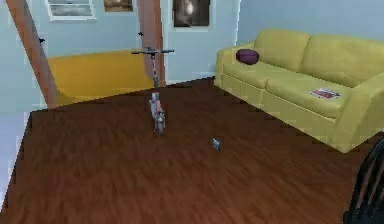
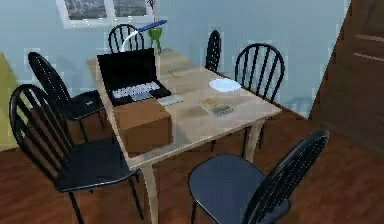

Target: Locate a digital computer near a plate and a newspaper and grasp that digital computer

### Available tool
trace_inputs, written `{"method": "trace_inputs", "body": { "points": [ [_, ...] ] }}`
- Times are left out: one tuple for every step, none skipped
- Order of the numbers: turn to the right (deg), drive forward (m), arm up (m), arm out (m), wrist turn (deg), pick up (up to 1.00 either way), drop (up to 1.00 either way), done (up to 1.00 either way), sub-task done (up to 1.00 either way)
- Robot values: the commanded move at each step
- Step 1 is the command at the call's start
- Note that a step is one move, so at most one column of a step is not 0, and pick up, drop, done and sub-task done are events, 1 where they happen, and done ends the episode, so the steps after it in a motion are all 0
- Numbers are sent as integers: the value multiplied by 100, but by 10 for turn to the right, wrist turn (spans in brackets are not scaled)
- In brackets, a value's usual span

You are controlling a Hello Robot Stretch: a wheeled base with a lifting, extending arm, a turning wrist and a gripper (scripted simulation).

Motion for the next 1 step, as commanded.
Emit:
{"method": "trace_inputs", "body": {
  "points": [
    [-450,0,0,0,0,0,0,0,0]
  ]
}}
